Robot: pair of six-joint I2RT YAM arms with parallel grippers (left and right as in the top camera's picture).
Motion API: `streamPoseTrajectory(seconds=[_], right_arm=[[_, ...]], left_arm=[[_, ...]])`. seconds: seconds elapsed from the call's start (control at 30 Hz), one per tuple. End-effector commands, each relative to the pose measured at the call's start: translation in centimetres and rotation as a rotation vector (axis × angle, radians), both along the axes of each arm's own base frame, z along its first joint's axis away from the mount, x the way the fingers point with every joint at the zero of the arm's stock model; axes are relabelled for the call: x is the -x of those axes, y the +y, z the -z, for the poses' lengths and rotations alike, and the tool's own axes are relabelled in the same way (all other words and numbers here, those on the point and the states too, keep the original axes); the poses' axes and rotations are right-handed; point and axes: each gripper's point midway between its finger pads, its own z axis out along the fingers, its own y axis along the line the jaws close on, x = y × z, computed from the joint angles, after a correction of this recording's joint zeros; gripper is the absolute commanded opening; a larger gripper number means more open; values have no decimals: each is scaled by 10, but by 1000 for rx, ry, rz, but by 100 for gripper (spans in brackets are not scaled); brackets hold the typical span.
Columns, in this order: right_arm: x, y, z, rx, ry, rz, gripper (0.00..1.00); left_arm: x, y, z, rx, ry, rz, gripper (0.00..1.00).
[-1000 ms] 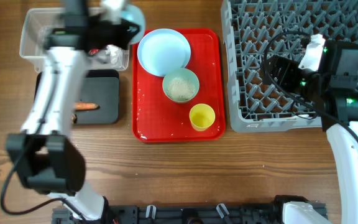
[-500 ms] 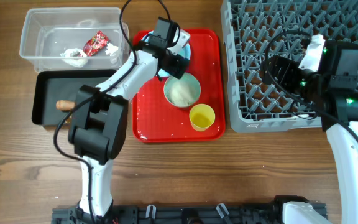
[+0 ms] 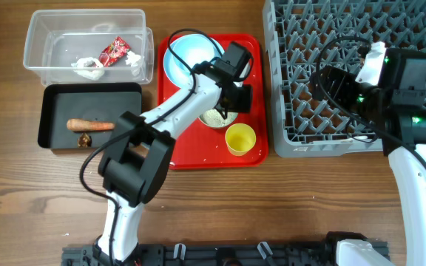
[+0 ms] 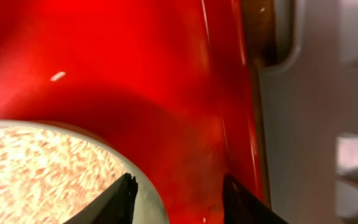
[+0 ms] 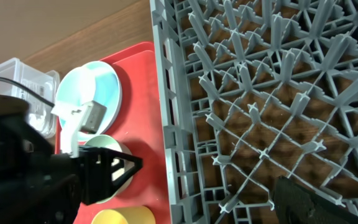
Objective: Sort waste into correct bins and load items into the dishwasher rack
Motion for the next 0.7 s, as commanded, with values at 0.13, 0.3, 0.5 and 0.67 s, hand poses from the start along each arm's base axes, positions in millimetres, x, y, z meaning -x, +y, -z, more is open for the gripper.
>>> streamPoseTrajectory(seconds=[0.13,0.3,0.5,0.67], right_arm=[[-2,2,-3,-15,2,7,100],[-2,2,-3,-14,0,7,100],[-3,2,-4,-13,-3,6,100],[-3,2,-4,-13,-3,6,100]], left_arm=[[-1,4,15,-23,25,-31,4],[4,16,-17,-19,21,-45,4],[14,36,-122,65,-124,-21,4],[12,113,-158,56,-111,-136,4]])
